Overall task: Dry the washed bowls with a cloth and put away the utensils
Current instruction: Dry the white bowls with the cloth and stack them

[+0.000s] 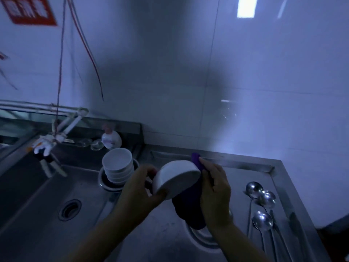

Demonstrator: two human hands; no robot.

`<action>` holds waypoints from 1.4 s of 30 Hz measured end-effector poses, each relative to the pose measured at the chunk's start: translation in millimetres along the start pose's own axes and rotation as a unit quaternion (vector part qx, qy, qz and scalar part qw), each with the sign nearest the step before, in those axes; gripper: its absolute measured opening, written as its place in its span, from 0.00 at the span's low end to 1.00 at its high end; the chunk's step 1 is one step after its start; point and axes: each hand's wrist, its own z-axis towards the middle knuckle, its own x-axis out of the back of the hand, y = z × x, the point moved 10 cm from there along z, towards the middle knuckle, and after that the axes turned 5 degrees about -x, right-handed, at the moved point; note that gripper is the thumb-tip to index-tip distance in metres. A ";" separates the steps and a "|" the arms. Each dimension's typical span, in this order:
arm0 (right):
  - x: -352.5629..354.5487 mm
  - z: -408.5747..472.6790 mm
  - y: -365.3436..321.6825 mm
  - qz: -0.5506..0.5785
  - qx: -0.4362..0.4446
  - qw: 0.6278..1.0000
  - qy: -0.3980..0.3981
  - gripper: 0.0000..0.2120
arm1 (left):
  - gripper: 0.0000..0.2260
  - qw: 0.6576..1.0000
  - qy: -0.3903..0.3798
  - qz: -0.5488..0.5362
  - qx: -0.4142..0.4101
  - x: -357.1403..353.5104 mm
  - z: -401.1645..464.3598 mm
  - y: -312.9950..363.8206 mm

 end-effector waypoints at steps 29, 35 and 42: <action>-144.2 -98.0 -155.8 -0.267 0.398 0.873 -0.090 0.18 | 0.05 0.971 0.120 -0.203 0.048 115.3 17.4 -6.1; -124.1 -92.9 -147.3 -0.362 0.594 0.709 -0.114 0.11 | 0.10 0.982 -0.035 -0.186 -0.005 103.3 32.3 3.9; -109.5 -75.9 -137.3 -0.374 0.605 0.702 -0.022 0.10 | 0.14 0.984 -0.025 -0.174 -0.002 103.8 43.4 19.6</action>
